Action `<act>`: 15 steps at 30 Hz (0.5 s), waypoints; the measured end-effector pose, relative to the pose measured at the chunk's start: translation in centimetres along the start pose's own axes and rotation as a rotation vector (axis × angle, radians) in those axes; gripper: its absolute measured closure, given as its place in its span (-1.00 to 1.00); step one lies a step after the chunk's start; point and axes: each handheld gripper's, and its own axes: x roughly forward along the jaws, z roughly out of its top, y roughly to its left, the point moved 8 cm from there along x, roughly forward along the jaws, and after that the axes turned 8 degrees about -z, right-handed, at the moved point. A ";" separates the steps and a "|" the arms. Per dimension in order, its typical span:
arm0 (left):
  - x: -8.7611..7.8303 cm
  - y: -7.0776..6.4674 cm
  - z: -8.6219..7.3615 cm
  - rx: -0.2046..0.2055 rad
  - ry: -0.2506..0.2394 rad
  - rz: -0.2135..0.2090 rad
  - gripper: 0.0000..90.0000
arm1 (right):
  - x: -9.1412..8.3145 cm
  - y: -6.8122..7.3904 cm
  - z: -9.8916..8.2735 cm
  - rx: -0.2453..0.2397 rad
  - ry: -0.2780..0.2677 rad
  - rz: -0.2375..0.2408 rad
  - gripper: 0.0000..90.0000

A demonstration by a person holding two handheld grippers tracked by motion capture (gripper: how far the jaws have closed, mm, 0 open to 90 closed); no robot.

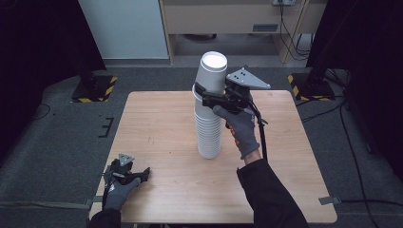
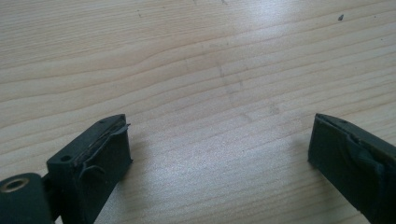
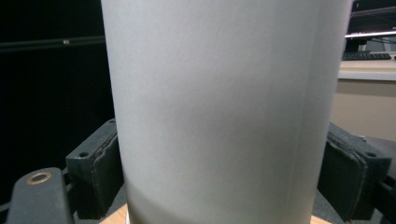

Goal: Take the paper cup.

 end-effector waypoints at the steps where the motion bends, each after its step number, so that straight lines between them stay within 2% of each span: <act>1: 0.0 0.0 0.0 0.000 0.000 0.000 -0.89 | -0.1 -0.1 0.2 0.003 -0.008 0.002 -0.69; 15: 0.0 0.0 0.0 0.000 0.000 0.000 -0.89 | -1.3 -0.7 2.0 0.050 -0.076 0.007 -0.69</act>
